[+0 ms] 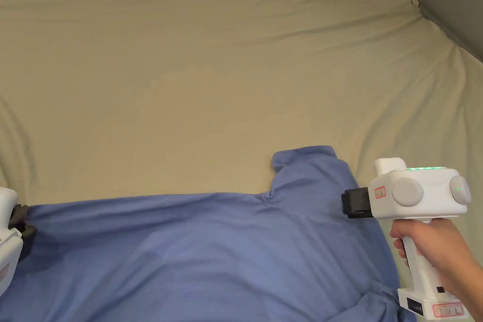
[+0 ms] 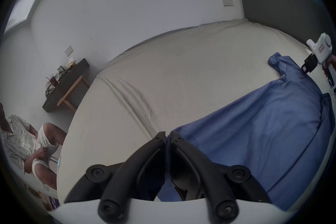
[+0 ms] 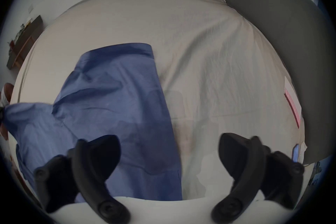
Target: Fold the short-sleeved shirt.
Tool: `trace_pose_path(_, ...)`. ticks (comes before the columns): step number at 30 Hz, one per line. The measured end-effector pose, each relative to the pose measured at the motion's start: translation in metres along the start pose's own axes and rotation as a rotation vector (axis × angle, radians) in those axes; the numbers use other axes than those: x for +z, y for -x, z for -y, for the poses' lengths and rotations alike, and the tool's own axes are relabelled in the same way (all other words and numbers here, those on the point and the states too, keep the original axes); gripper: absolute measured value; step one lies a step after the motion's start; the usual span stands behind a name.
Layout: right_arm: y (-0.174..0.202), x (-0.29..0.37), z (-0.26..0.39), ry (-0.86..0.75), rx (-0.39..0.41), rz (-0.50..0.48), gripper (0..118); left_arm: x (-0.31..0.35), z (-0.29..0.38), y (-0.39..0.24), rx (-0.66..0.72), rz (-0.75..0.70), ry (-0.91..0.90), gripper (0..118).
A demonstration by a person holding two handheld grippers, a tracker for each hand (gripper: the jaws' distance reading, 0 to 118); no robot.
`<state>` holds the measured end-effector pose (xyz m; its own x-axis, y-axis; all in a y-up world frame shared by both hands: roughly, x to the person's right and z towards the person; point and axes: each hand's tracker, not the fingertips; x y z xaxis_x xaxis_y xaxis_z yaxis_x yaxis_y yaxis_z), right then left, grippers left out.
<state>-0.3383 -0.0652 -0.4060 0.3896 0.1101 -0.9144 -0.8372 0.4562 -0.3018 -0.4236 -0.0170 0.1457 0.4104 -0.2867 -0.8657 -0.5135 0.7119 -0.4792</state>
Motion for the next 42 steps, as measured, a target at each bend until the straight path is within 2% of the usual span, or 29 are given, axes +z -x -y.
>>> trace_pose_path(2, 0.007, -0.006, 0.005, 0.052, 0.029, 0.022, 107, 0.0, 0.006, -0.001, 0.0, -0.006, 0.005, 2)
trace_pose_path(4, 0.011, -0.013, 0.008, 0.05, 0.044, 0.028, 90, 0.009, 0.004, -0.007, 0.01, -0.008, 0.017, 2)
trace_pose_path(6, 0.016, -0.013, 0.011, 0.038, 0.06, -0.01, 72, 0.01, 0.007, -0.009, 0.024, -0.006, 0.029, 2)
trace_pose_path(7, 0.018, -0.01, 0.009, 0.033, 0.059, -0.004, 53, 0.012, 0.008, -0.009, 0.03, -0.006, 0.032, 2)
trace_pose_path(9, 0.016, -0.009, 0.004, 0.032, 0.061, -0.061, 0, 0.017, 0.006, -0.011, 0.043, -0.005, 0.038, 2)
trace_pose_path(11, 0.024, -0.003, 0.005, -0.007, 0.146, -0.019, 0, 0.02, 0.006, -0.012, 0.054, -0.005, 0.041, 2)
trace_pose_path(12, 0.024, 0.003, 0.002, 0.014, 0.16, -0.017, 0, 0.021, 0.005, -0.009, 0.059, -0.009, 0.042, 2)
trace_pose_path(15, 0.018, 0.03, 0.0, -0.025, 0.155, -0.029, 0, 0.033, 0.0, -0.006, 0.086, -0.007, 0.036, 2)
trace_pose_path(17, 0.01, 0.058, 0.001, -0.058, 0.126, -0.074, 0, 0.031, 0.002, 0.01, 0.091, -0.017, 0.027, 2)
trace_pose_path(27, -0.019, 0.171, 0.043, -0.038, 0.199, -0.145, 0, 0.089, 0.018, 0.04, 0.098, -0.01, 0.049, 2)
trace_pose_path(34, -0.019, 0.191, 0.108, 0.057, 0.255, -0.172, 0, 0.116, 0.08, 0.031, 0.047, 0.011, 0.157, 2)
trace_pose_path(42, -0.013, 0.169, 0.18, 0.209, 0.274, -0.203, 0, 0.113, 0.137, 0.017, 0.007, 0.046, 0.289, 2)
